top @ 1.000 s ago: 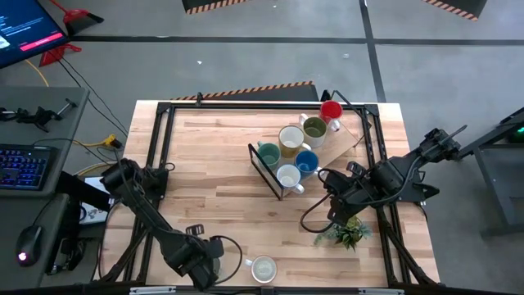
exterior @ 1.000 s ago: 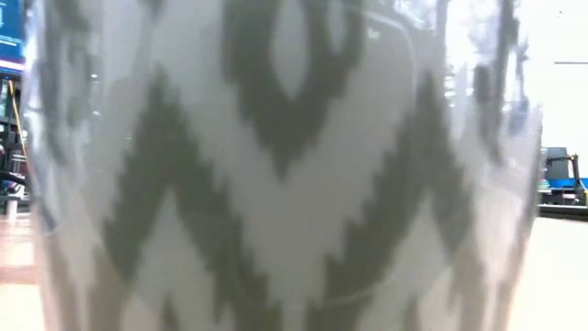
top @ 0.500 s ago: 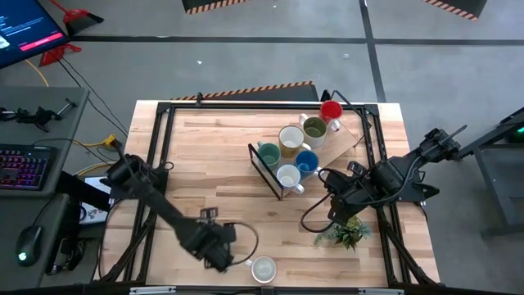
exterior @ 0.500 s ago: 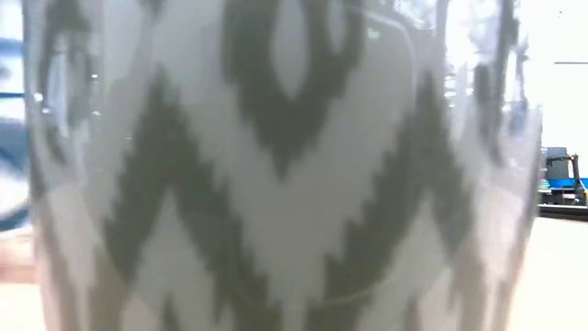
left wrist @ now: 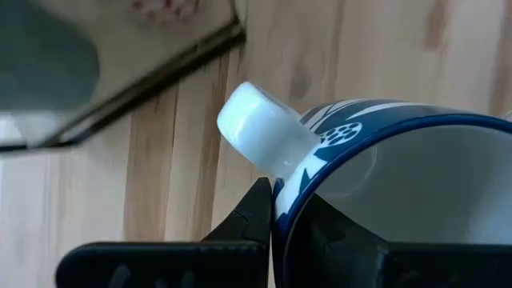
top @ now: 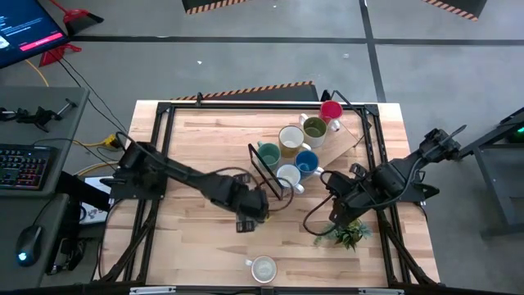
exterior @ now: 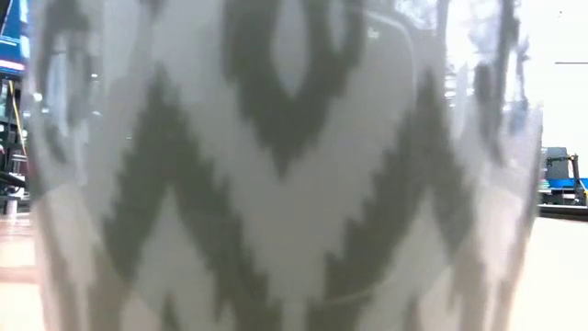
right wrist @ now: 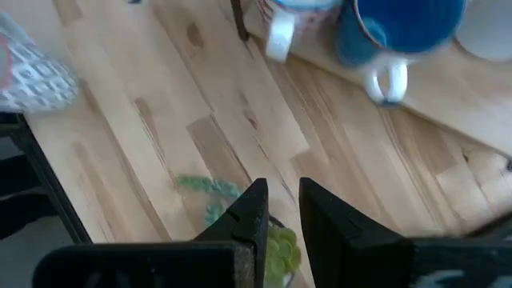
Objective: Place coffee mugs
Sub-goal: Put the blue patterned mug on the shelf
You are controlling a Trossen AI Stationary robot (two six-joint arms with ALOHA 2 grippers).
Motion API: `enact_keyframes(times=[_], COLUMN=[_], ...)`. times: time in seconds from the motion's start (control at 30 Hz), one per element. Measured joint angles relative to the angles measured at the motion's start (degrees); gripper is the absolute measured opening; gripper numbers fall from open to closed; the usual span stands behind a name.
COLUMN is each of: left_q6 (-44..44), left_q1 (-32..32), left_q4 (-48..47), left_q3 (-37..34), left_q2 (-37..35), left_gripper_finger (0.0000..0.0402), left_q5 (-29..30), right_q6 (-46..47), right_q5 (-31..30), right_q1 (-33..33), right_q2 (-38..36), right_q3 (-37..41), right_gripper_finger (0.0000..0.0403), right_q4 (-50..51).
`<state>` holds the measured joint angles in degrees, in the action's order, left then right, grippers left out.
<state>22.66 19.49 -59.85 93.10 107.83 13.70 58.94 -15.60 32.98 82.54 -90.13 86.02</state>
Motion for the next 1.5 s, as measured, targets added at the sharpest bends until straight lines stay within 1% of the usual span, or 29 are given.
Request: enact_keyframes(times=[0.1,0.33,0.4,0.5,0.6,0.73,0.87,1.07,1.2,1.3,1.33,1.4,1.5], left_q6=[-2.43,-4.89,-5.5,-6.66,-7.34,-7.44,-9.4,-13.27,-16.05,-16.98,-17.15,-16.96,-16.72], left_q1=[-1.37,-2.53,-2.67,-2.77,-3.23,-3.66,-3.7,-3.61,-4.21,-4.77,-4.99,-4.99,-4.72], left_q4=[1.75,5.1,7.87,10.86,15.91,16.12,12.04,5.38,1.65,-2.14,-3.22,-4.13,-5.82], left_q3=[0.97,1.18,1.2,1.18,1.2,1.47,7.35,20.66,28.24,31.83,32.91,34.02,34.39], left_q2=[0.22,0.81,1.83,3.56,5.09,7.71,11.57,18.36,21.3,24.05,24.61,25.07,25.55], left_gripper_finger=[0.001,0.001,0.001,0.001,0.001,0.001,0.001,0.001,0.001,0.001,0.001,0.001,0.001], left_q5=[-1.43,-3.1,-4.42,-5.12,-7.45,-8.5,-8.79,-9.17,-8.63,-6.95,-7.18,-8.77,-7.81], right_q6=[4.39,6.9,7.65,10.9,14.13,18.35,20.9,22.29,23.16,23.58,23.58,23.79,24.79], right_q5=[0.27,0.77,0.82,0.82,0.83,1.63,1.71,1.74,3.59,4.09,4.09,3.97,3.84], right_q1=[2.03,9.75,11.98,14.48,16.48,18.34,19.71,20.83,20.86,21.46,21.7,22.28,23.1], right_q2=[-0.02,-0.79,-0.79,-0.79,-0.79,-0.79,-0.79,-0.79,-0.81,-0.82,-0.83,-0.83,-0.83], right_q3=[0.15,0.72,0.72,0.72,0.73,0.72,0.73,0.72,0.72,0.72,0.72,0.72,0.72], right_gripper_finger=[0.0053,0.0053,0.0053,0.0053,0.0053,0.0053,0.0053,0.0053,0.0053,0.0053,0.0053,0.0053,0.0053], right_q4=[4.74,3.98,3.98,3.98,3.98,4.0,4.0,3.97,3.98,3.99,4.02,3.98,4.0])
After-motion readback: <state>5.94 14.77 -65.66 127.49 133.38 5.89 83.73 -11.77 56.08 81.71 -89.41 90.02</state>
